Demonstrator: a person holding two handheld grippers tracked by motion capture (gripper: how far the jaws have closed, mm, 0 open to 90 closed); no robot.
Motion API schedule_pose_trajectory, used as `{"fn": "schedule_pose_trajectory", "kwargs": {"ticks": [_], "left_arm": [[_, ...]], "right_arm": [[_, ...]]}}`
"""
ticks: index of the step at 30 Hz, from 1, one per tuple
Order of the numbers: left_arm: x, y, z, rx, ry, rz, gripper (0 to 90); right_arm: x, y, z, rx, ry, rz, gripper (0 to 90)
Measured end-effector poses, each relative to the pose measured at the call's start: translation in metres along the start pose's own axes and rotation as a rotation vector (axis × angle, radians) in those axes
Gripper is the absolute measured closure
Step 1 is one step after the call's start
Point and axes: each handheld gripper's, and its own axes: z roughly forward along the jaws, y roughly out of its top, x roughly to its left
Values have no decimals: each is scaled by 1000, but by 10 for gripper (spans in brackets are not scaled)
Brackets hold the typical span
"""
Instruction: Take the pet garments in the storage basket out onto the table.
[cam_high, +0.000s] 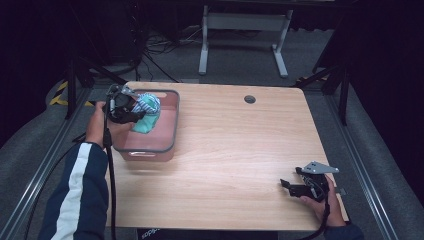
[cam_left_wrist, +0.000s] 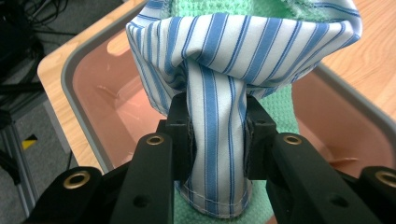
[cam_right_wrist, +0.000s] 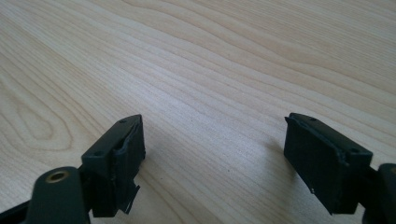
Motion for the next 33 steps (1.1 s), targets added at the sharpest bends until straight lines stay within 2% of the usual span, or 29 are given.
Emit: {"fn": "schedule_pose_trajectory", "kwargs": {"ticks": [9, 14, 16, 18, 19, 20, 21, 26, 33], "left_arm": [[-19, 12, -19, -41, -26, 65, 700], [-37, 21, -23, -61, -52, 115, 701], [-41, 23, -24, -66, -61, 121, 701], [-56, 30, -24, -91, -97, 156, 701], [-56, 30, -24, -91, -97, 156, 701], [-67, 35, -24, -97, -115, 189, 701], [-67, 35, -24, -97, -115, 189, 701], [-95, 46, -15, -94, -171, 262, 701], [-123, 58, 9, -75, -233, 313, 701]], "right_arm": [[0, 0, 0, 0, 0, 0, 210], [0, 0, 0, 0, 0, 0, 210], [0, 0, 0, 0, 0, 0, 209], [0, 0, 0, 0, 0, 0, 210], [0, 0, 0, 0, 0, 0, 209], [0, 0, 0, 0, 0, 0, 210], [0, 0, 0, 0, 0, 0, 210], [0, 0, 0, 0, 0, 0, 209], [0, 0, 0, 0, 0, 0, 210]]}}
